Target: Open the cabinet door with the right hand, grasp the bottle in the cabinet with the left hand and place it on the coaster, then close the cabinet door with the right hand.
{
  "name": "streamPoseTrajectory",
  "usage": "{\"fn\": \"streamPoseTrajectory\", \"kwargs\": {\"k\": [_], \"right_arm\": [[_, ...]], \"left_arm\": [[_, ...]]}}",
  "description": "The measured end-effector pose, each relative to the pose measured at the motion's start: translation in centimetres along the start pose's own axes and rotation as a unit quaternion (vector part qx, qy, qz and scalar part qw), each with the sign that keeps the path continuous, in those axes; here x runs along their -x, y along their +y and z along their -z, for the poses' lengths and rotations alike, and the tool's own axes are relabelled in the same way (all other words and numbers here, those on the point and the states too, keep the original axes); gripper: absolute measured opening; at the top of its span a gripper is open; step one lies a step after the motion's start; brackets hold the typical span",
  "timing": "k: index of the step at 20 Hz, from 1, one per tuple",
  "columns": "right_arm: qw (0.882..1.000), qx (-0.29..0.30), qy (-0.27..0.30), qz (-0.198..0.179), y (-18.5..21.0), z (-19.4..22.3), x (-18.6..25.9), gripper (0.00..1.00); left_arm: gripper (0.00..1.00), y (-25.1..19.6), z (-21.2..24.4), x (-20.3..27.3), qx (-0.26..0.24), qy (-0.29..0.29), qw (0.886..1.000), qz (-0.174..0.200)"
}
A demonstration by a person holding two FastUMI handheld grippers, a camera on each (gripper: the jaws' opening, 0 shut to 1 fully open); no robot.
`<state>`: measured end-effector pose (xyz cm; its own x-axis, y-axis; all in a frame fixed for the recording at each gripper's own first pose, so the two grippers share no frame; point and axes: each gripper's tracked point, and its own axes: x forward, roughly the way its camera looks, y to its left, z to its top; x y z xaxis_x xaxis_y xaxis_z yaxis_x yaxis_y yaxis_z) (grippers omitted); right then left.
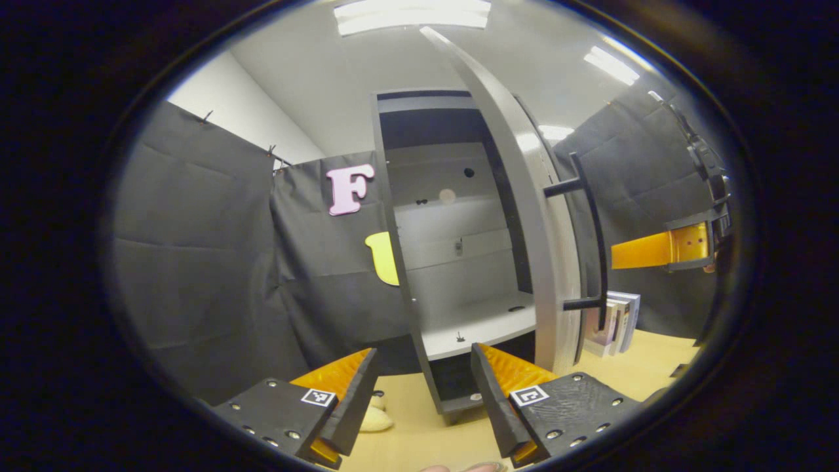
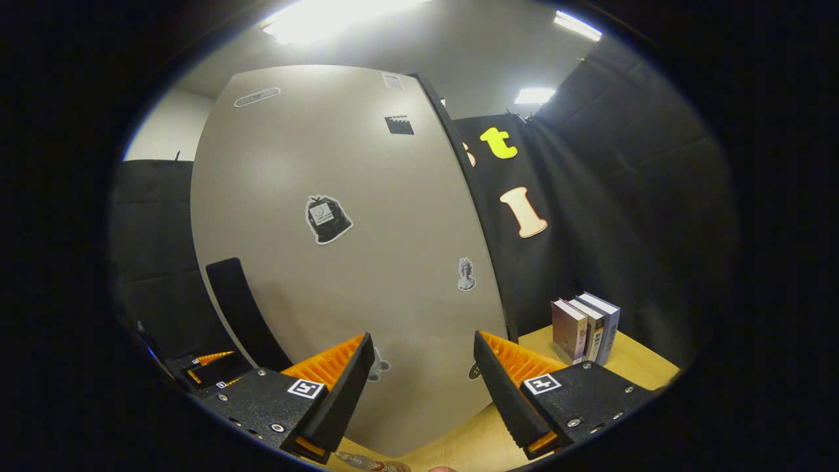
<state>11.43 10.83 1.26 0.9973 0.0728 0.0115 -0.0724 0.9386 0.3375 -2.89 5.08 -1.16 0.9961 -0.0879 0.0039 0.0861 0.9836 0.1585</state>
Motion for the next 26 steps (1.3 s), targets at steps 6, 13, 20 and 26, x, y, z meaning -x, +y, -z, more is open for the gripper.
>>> {"fn": "streamPoseTrajectory", "kwargs": {"k": [6, 13, 20, 26], "right_arm": [[0.998, 0.064, -0.014, -0.002, 0.0, -0.8, -1.6, 0.94], [0.993, 0.111, -0.035, 0.002, 0.7, -1.0, -2.7, 0.95], [0.993, 0.110, -0.049, 0.008, 1.1, -1.4, -3.4, 0.94], [0.994, 0.099, -0.047, 0.025, 0.3, -1.4, -2.6, 0.94]], "left_arm": [[0.85, 0.2, 0.1, -0.8, 0.017, 0.016, 1.000, -0.019], [0.85, -1.2, -1.3, -2.4, 0.045, 0.010, 0.998, -0.032], [0.85, -2.0, -3.5, -2.6, 0.031, -0.019, 0.998, -0.058], [0.80, -4.2, -5.2, -2.7, 0.029, -0.037, 0.998, -0.042]]}}
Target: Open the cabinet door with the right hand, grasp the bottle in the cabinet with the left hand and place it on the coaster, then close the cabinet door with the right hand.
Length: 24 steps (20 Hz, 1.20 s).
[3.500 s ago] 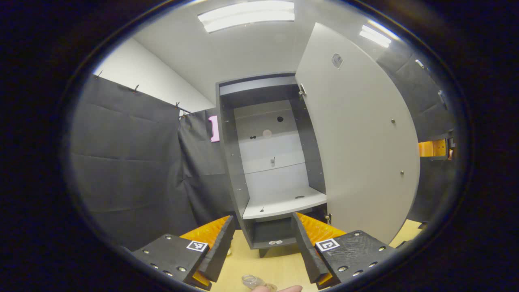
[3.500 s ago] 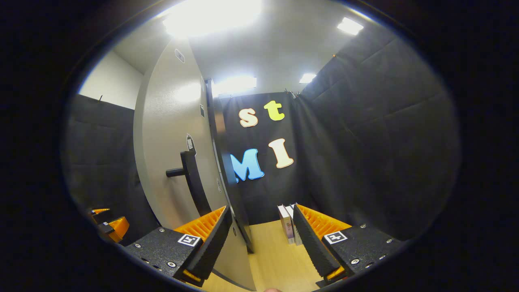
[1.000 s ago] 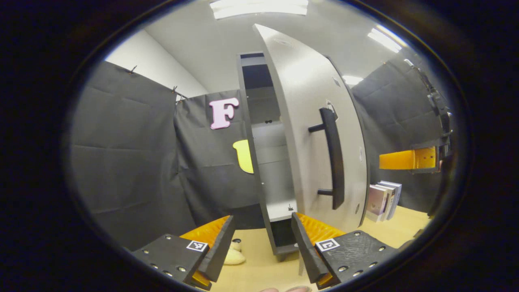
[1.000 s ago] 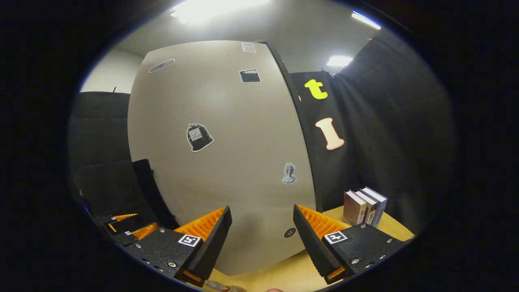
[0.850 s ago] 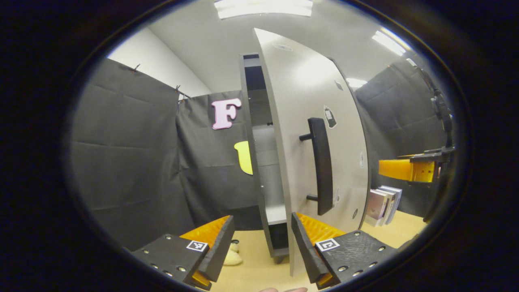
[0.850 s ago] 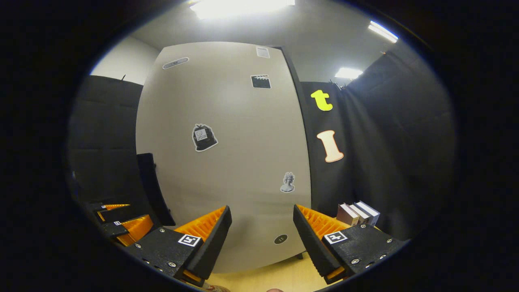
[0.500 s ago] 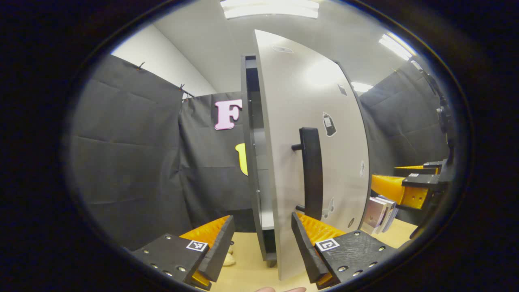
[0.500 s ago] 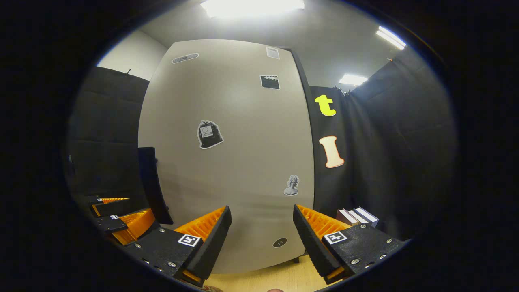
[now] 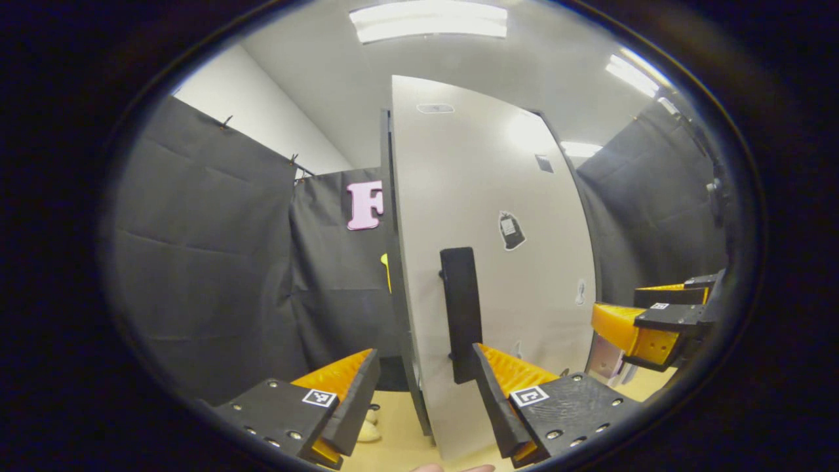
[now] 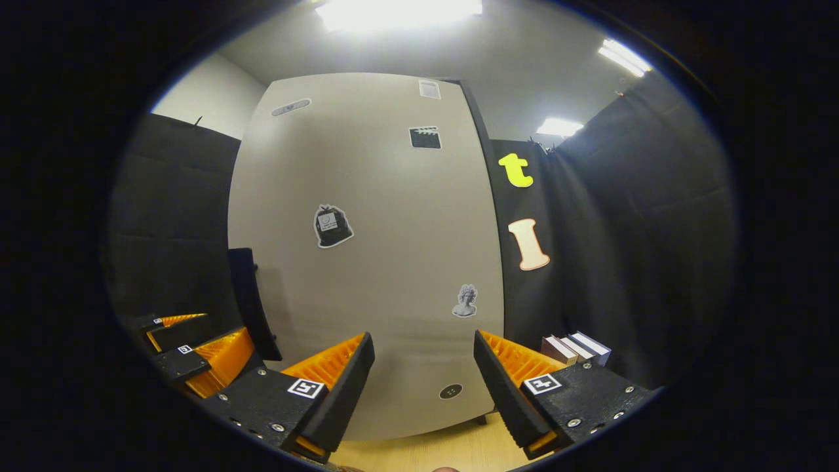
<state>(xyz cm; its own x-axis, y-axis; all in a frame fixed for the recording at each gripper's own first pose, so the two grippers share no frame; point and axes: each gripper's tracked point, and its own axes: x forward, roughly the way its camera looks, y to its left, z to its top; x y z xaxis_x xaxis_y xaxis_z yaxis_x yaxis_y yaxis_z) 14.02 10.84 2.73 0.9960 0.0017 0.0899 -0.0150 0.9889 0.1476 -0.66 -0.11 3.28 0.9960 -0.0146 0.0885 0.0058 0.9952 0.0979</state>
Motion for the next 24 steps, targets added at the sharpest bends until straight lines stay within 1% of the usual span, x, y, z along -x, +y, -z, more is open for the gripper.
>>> {"fn": "streamPoseTrajectory", "kwargs": {"k": [1, 2, 3, 4, 5, 7, 9, 11, 12, 13, 14, 15, 16, 17, 18, 19, 20, 21, 22, 23, 24], "right_arm": [[1.000, -0.001, -0.002, 0.004, -0.1, -0.1, 0.1, 0.94], [1.000, -0.001, -0.002, 0.006, -0.2, -0.3, 0.2, 0.89], [1.000, 0.001, -0.003, 0.009, -0.3, -0.3, 0.1, 0.94], [1.000, 0.004, -0.003, 0.010, -0.4, -0.3, 0.2, 0.94], [1.000, 0.005, -0.002, 0.008, -0.2, -0.3, 0.3, 0.95], [1.000, 0.006, 0.001, 0.002, 0.1, -0.2, 0.4, 0.95], [1.000, 0.006, -0.003, -0.004, 0.4, -0.5, 0.5, 0.95], [1.000, 0.008, -0.007, -0.011, 0.9, -0.7, 0.6, 0.95], [1.000, 0.010, -0.007, -0.013, 1.1, -0.6, 0.6, 0.95], [1.000, 0.012, -0.007, -0.017, 1.3, -0.6, 0.6, 0.95], [1.000, 0.015, -0.006, -0.020, 1.4, -0.5, 0.7, 0.95], [1.000, 0.017, -0.004, -0.020, 1.4, -0.4, 0.6, 0.95], [1.000, 0.018, -0.003, -0.023, 1.5, -0.4, 0.6, 0.95], [1.000, 0.016, -0.002, -0.024, 1.6, -0.3, 0.6, 0.95], [1.000, 0.015, -0.002, -0.024, 1.6, -0.2, 0.8, 0.95], [1.000, 0.015, -0.002, -0.024, 1.6, -0.3, 0.7, 0.99], [1.000, 0.015, -0.001, -0.024, 1.6, -0.2, 0.7, 0.95], [1.000, 0.015, 0.000, -0.025, 1.7, -0.1, 0.7, 0.95], [1.000, 0.016, 0.001, -0.025, 1.7, 0.0, 0.7, 0.95], [0.999, 0.016, 0.001, -0.028, 1.8, 0.1, 0.6, 0.95], [0.999, 0.017, 0.002, -0.027, 1.8, 0.1, 0.7, 0.95]], "left_arm": [[0.80, -0.3, -0.3, -0.1, 0.000, -0.002, 1.000, 0.001], [0.80, -0.4, -0.5, -0.1, 0.000, -0.003, 1.000, 0.002], [0.80, -0.7, -0.6, -0.2, 0.000, -0.002, 1.000, 0.005], [0.80, -1.2, -0.5, -0.4, 0.005, 0.000, 1.000, 0.010], [0.75, -1.7, -0.4, -0.5, 0.015, 0.003, 1.000, 0.016], [0.75, -2.5, -0.5, -0.6, 0.027, 0.010, 0.999, 0.022], [0.84, -2.5, -0.8, -0.5, 0.020, 0.006, 1.000, 0.016], [0.84, -2.6, -0.9, -0.3, 0.014, 0.007, 1.000, 0.010], [0.80, -3.1, -0.8, -0.2, 0.017, 0.009, 1.000, 0.014], [0.80, -3.5, -0.8, -0.1, 0.019, 0.010, 1.000, 0.019], [0.80, -3.7, -0.8, -0.1, 0.022, 0.009, 0.999, 0.023], [0.84, -3.7, -1.1, 0.2, 0.023, 0.007, 0.999, 0.022], [0.80, -3.7, -1.2, 0.6, 0.024, 0.005, 0.999, 0.024], [0.84, -3.9, -1.3, 0.8, 0.026, 0.004, 0.999, 0.027], [0.80, -3.8, -1.3, 0.8, 0.025, 0.004, 0.999, 0.025], [0.80, -3.9, -1.3, 0.8, 0.026, 0.004, 0.999, 0.026], [0.80, -3.9, -1.1, 0.8, 0.027, 0.006, 0.999, 0.025], [0.80, -3.9, -0.9, 0.6, 0.028, 0.009, 0.999, 0.023], [0.84, -3.9, -0.8, 0.5, 0.029, 0.012, 0.999, 0.022], [0.84, -3.9, -0.6, 0.5, 0.031, 0.014, 0.999, 0.021], [0.81, -3.9, -0.6, 0.5, 0.030, 0.016, 0.999, 0.020]]}}
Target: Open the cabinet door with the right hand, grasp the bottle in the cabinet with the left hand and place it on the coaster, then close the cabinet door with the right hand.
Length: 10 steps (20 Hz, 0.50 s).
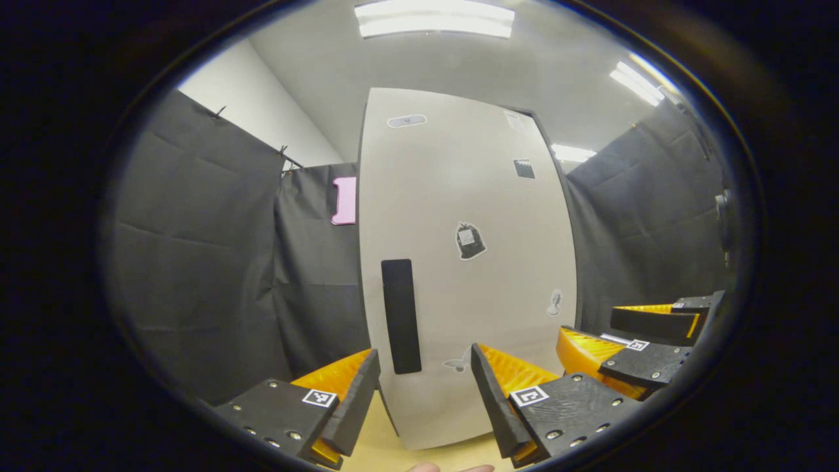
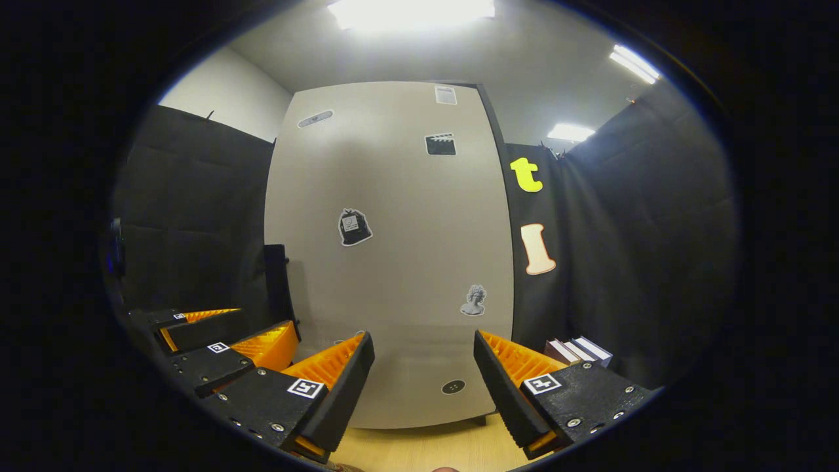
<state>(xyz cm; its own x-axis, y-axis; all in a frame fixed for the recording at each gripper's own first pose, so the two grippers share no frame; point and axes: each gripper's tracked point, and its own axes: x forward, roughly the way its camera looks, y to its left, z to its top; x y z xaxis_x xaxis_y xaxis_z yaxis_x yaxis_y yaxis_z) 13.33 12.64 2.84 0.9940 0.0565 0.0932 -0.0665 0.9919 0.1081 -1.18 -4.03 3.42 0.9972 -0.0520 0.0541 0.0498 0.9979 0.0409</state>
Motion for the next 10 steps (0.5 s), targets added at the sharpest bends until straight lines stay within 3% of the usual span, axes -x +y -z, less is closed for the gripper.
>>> {"fn": "streamPoseTrajectory", "kwargs": {"k": [3, 4, 7, 8, 10], "right_arm": [[1.000, -0.001, 0.001, 0.003, -0.3, 0.2, 0.0, 0.95], [1.000, -0.005, 0.002, 0.004, -0.3, 0.2, 0.0, 0.95], [1.000, -0.012, 0.000, 0.005, -0.4, 0.0, 0.0, 0.94], [1.000, -0.010, 0.001, 0.006, -0.5, 0.0, 0.0, 0.90], [1.000, -0.011, 0.002, 0.004, -0.5, 0.1, 0.0, 0.95]], "left_arm": [[0.80, 0.0, -0.5, 0.0, -0.021, -0.006, 1.000, -0.006], [0.84, -0.1, -0.9, 0.2, -0.024, -0.012, 1.000, -0.005], [0.80, -0.6, -1.1, 0.5, -0.015, -0.014, 1.000, 0.001], [0.80, -0.5, -0.8, 0.4, -0.014, -0.011, 1.000, 0.001], [0.75, -0.7, -0.5, 0.3, -0.011, -0.006, 1.000, 0.005]]}}
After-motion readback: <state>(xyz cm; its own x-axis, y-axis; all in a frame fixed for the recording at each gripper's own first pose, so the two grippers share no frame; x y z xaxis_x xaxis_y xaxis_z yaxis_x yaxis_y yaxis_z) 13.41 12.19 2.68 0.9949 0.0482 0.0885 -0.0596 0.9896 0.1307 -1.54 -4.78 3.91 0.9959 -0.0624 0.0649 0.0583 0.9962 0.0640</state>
